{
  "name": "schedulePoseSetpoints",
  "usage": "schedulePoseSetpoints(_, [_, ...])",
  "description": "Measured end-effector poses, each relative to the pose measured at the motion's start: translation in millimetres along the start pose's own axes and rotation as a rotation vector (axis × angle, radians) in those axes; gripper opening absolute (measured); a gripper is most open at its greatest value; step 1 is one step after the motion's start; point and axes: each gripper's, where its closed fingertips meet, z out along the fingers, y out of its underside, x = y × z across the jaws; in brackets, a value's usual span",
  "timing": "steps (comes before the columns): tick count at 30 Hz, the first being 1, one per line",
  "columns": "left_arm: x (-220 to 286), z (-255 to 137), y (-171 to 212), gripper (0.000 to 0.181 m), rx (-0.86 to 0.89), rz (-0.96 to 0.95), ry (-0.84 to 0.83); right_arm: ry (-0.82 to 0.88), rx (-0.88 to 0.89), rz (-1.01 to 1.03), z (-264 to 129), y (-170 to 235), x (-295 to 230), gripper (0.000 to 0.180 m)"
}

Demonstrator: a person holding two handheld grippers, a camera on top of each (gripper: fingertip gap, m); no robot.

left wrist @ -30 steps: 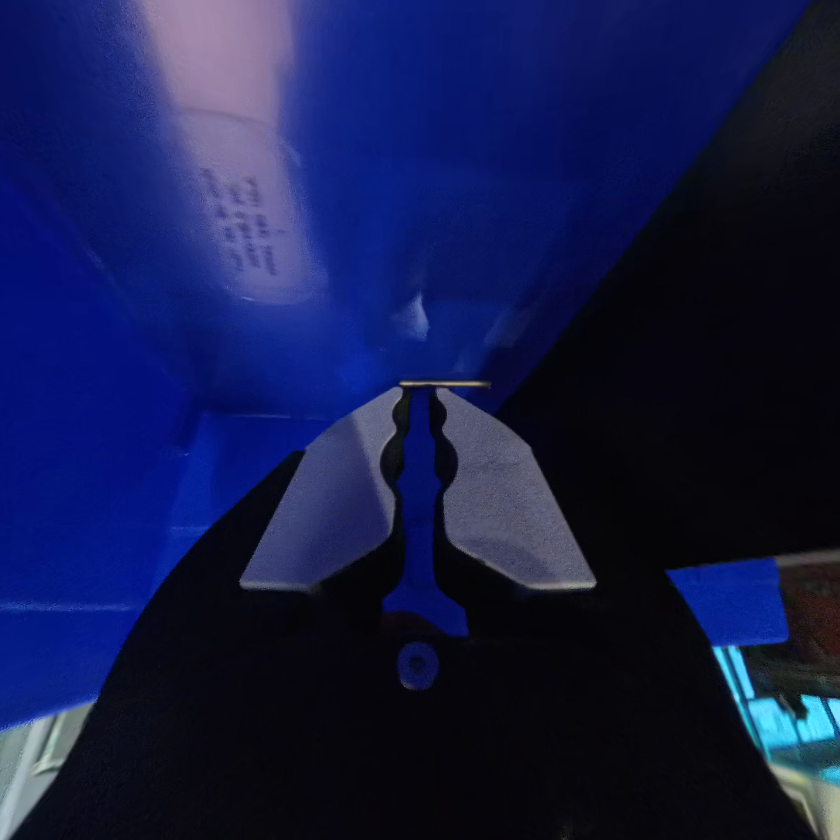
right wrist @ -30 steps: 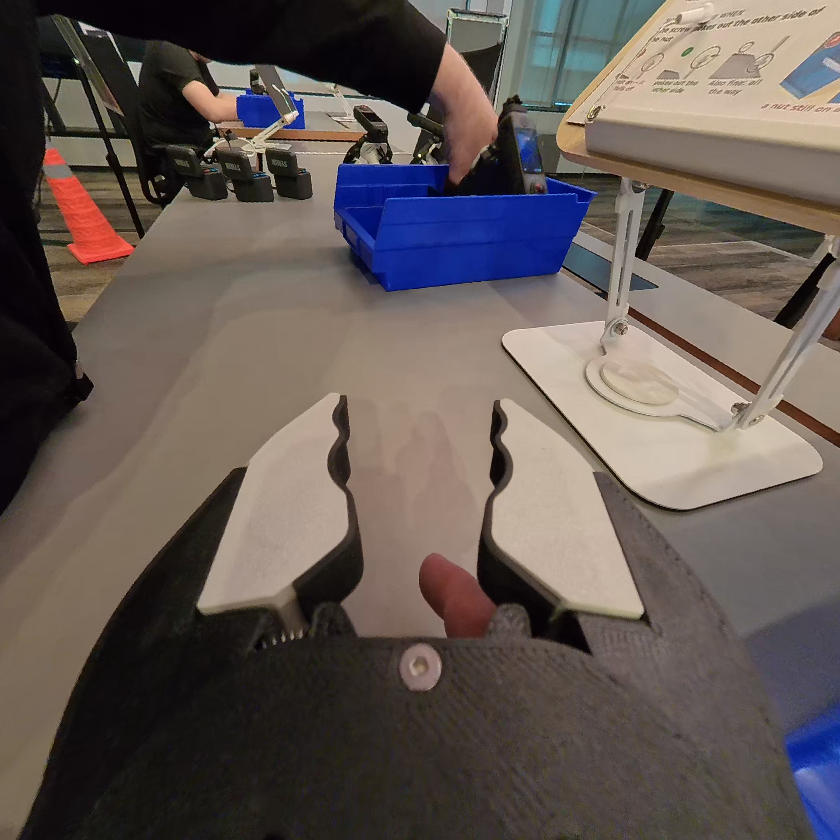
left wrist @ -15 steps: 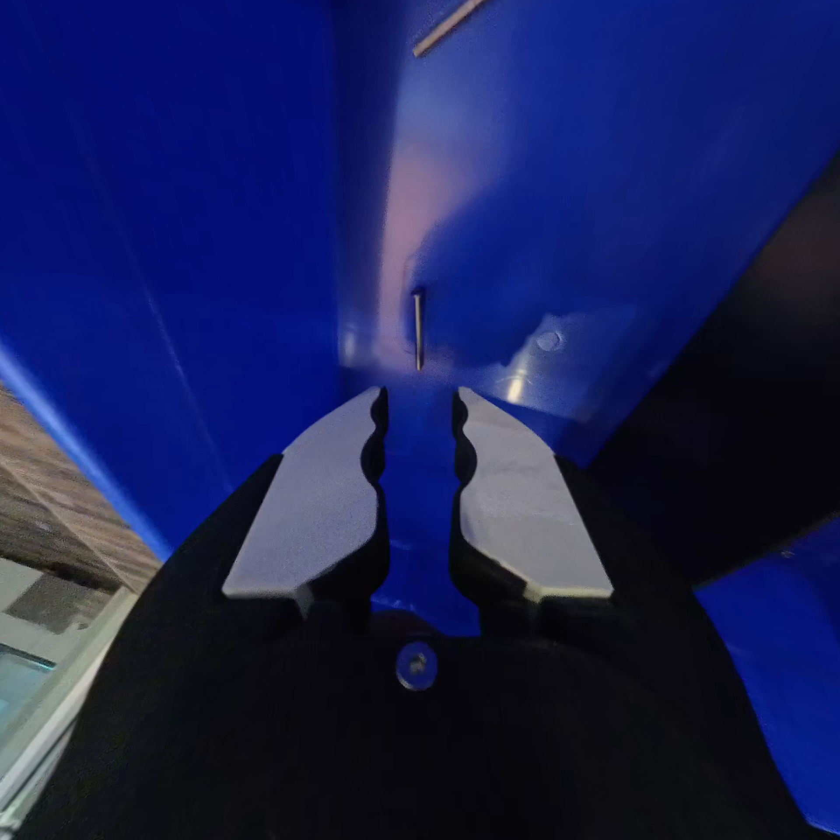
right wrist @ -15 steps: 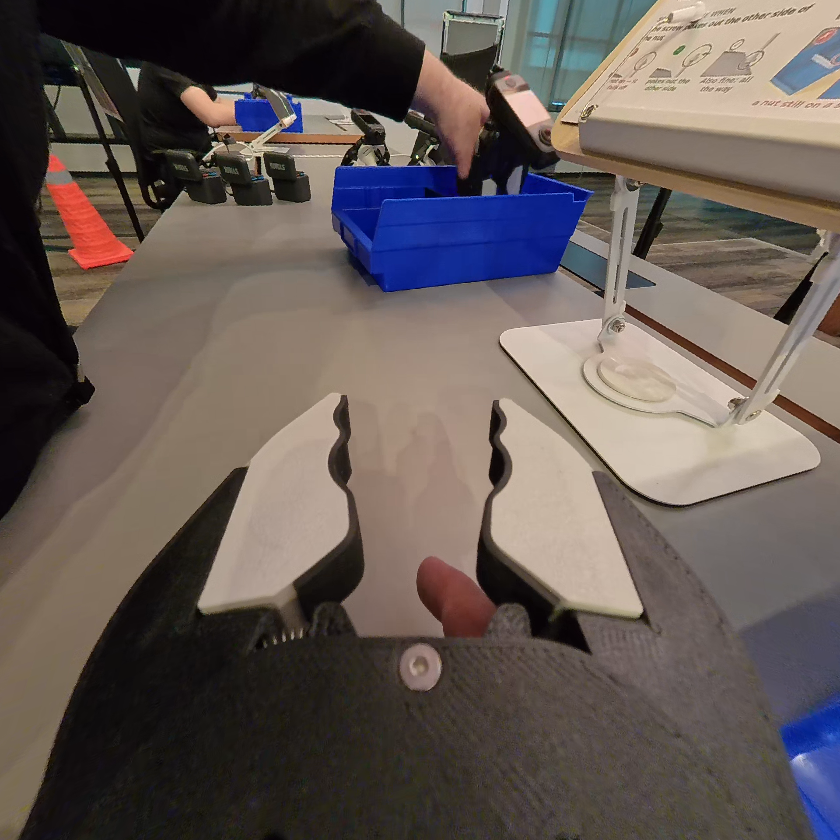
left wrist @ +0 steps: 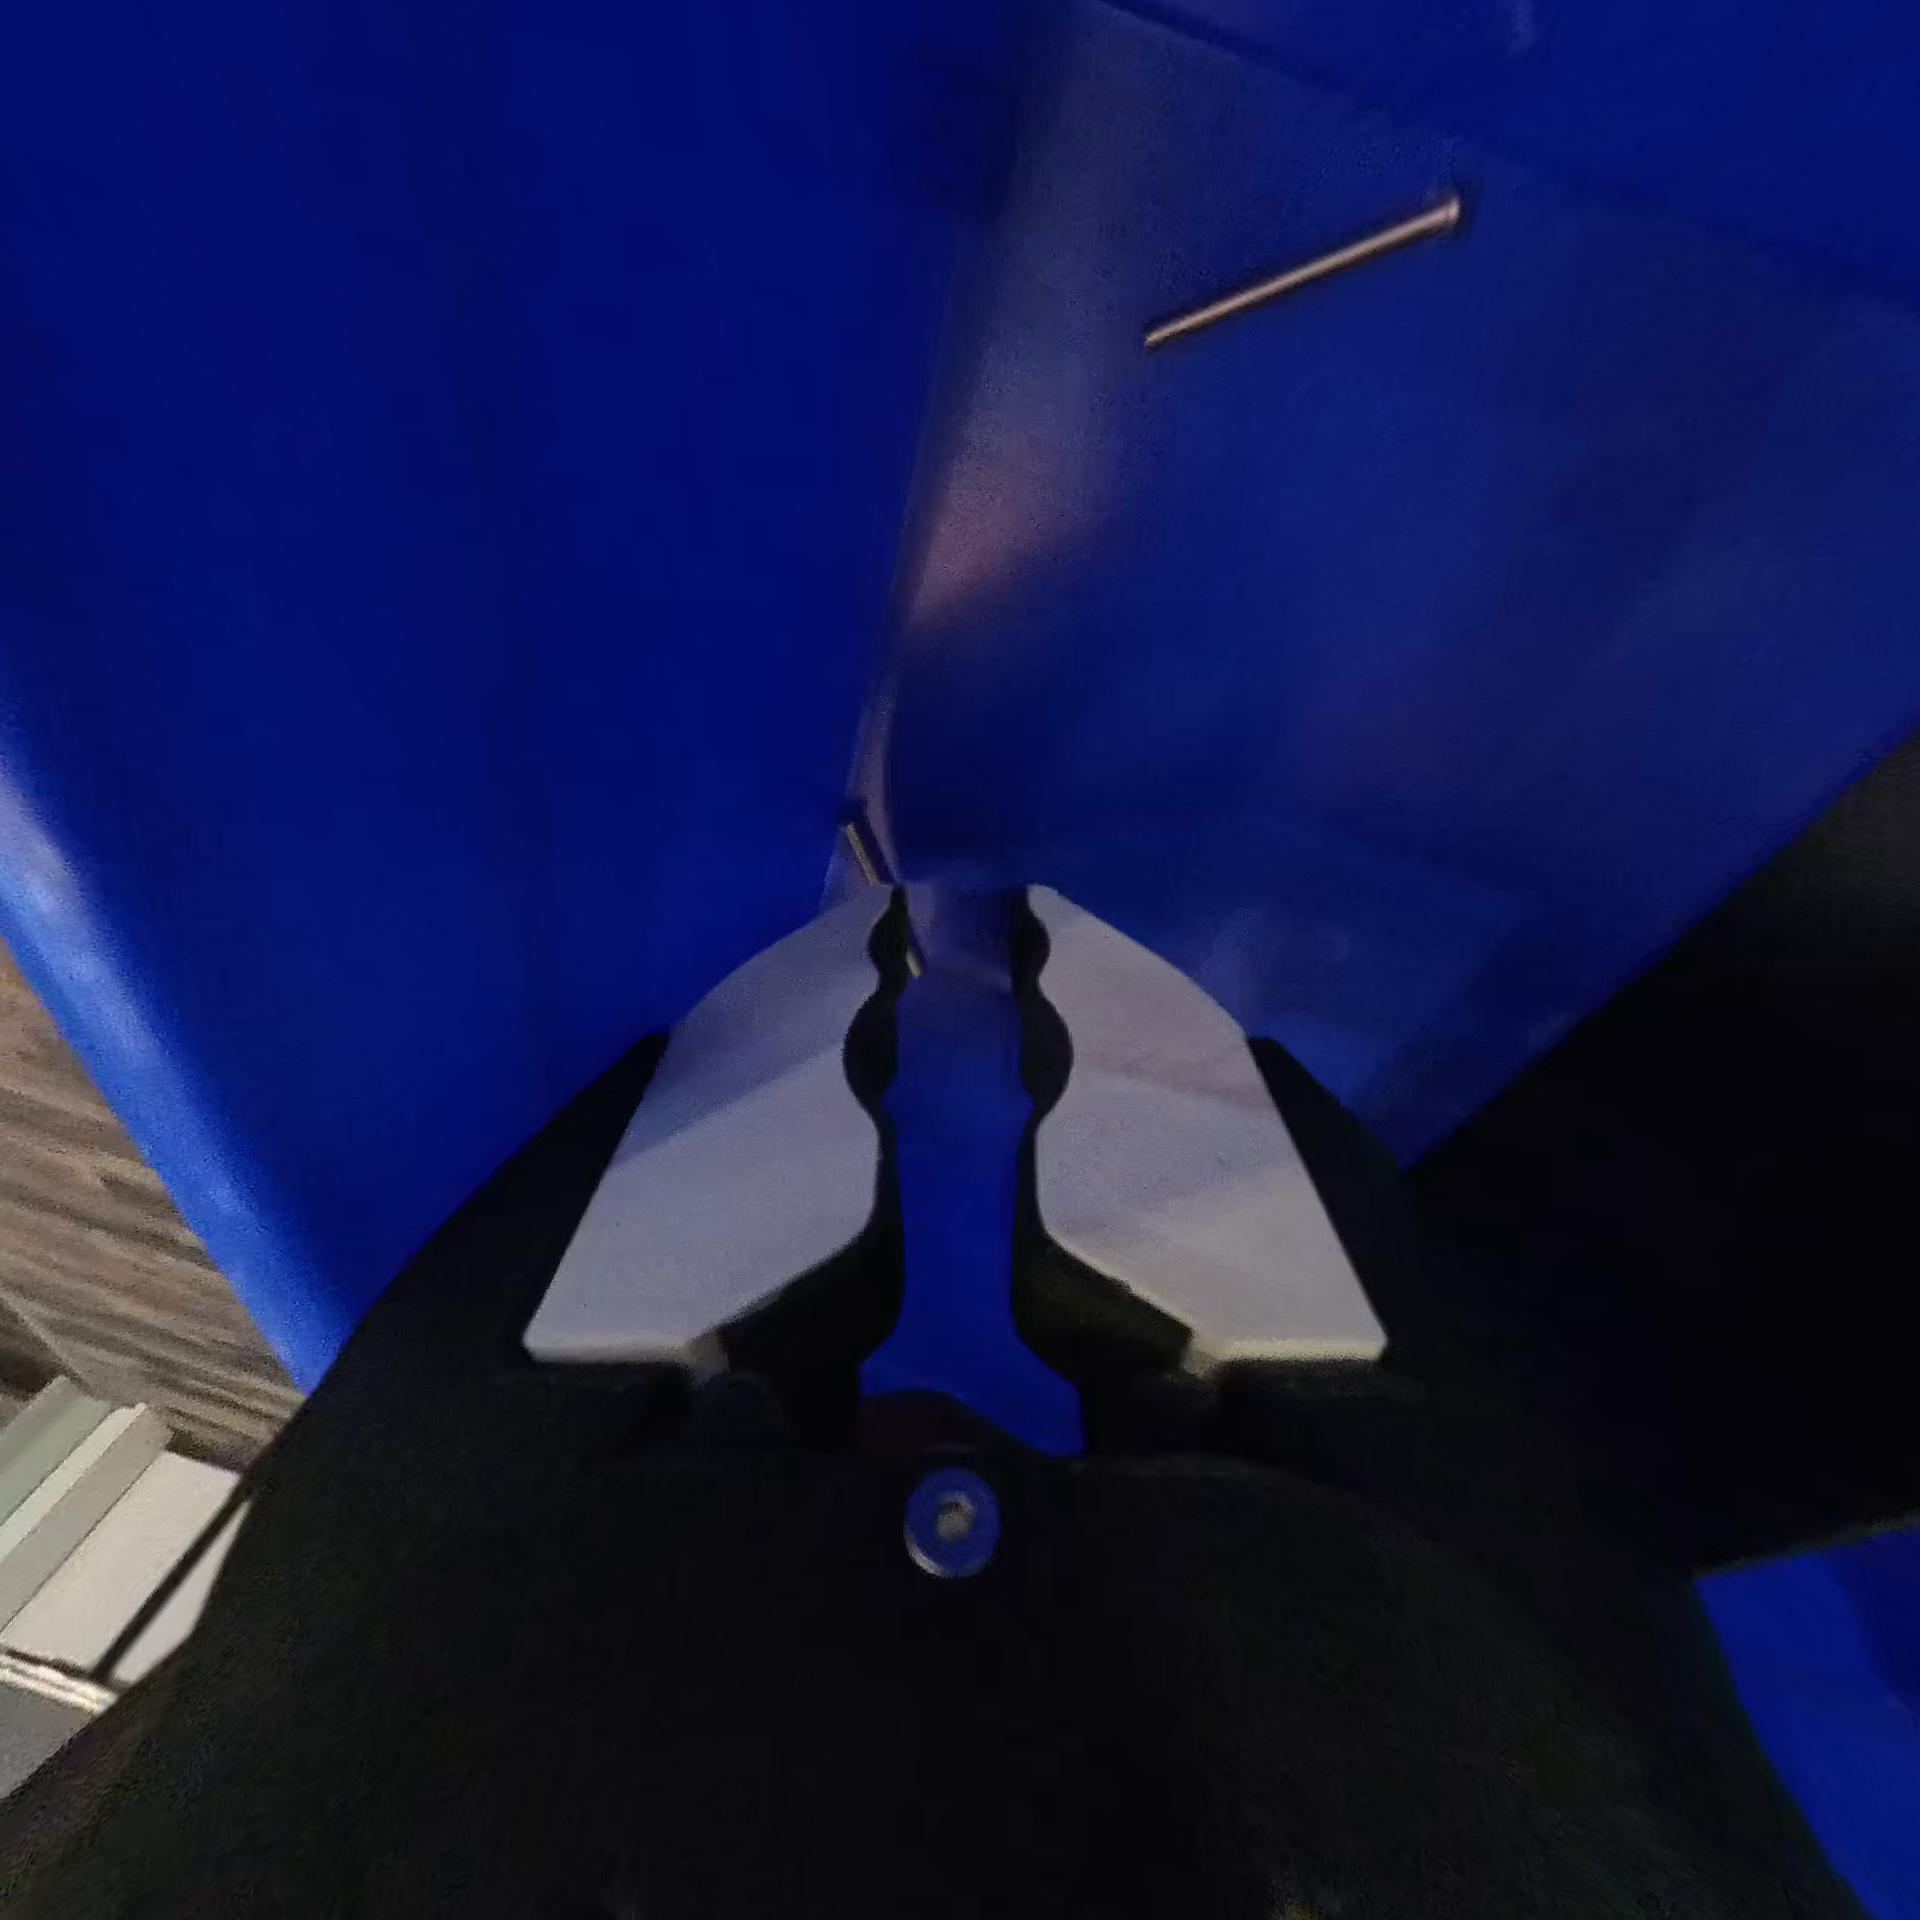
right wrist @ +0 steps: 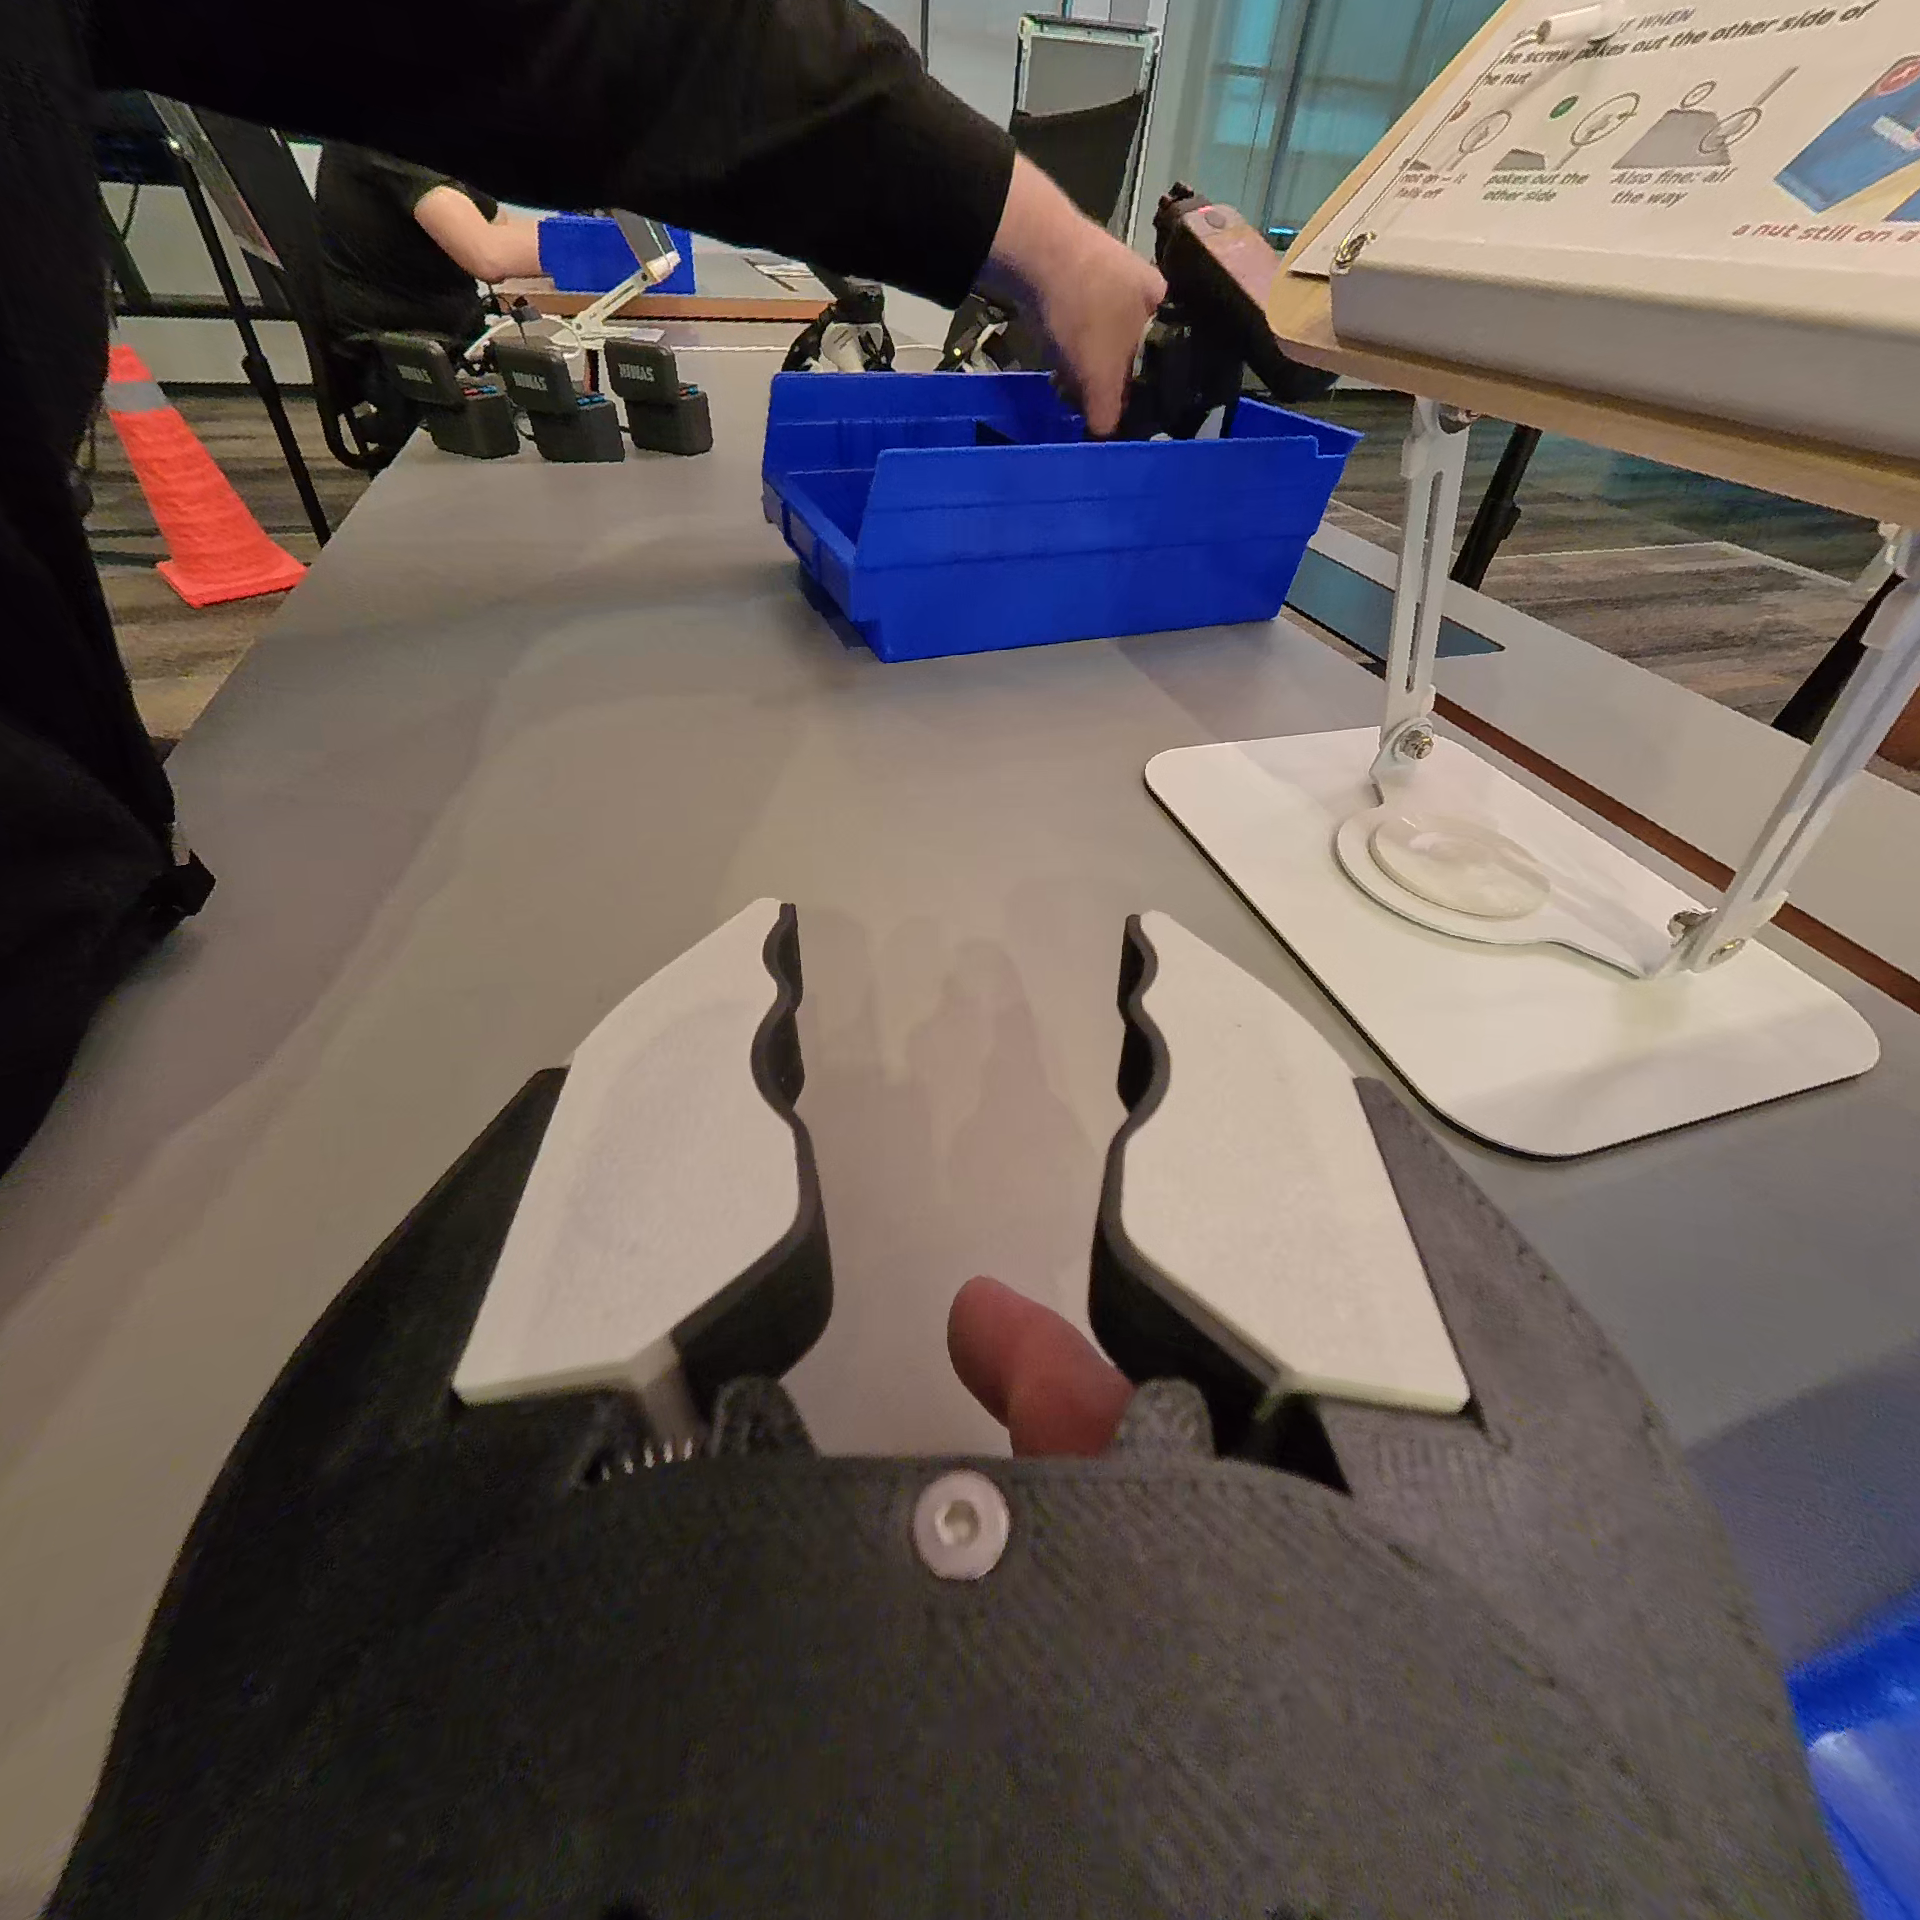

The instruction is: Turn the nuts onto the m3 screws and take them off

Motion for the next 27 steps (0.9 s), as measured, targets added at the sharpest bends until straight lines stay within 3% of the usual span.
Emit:
schedulePoseSetpoints(11, [-0.9, 1.3, 7.1, 0.02, -0.018, -0.117, 0.021, -0.003, 0.017, -0.003, -1.9, -2.1, -0.9, 0.059])
schedulePoseSetpoints(18, [2.5, 1.7, 5.5, 0.015, -0.018, -0.078, 0.07, -0.004, 0.024, -0.008, -2.8, -2.8, -1.5, 0.059])
schedulePoseSetpoints(27, [5.9, 0.0, 2.3, 0.03, -0.022, 0.001, 0.078, -0.005, 0.034, -0.008, -4.0, -4.0, -1.7, 0.059])
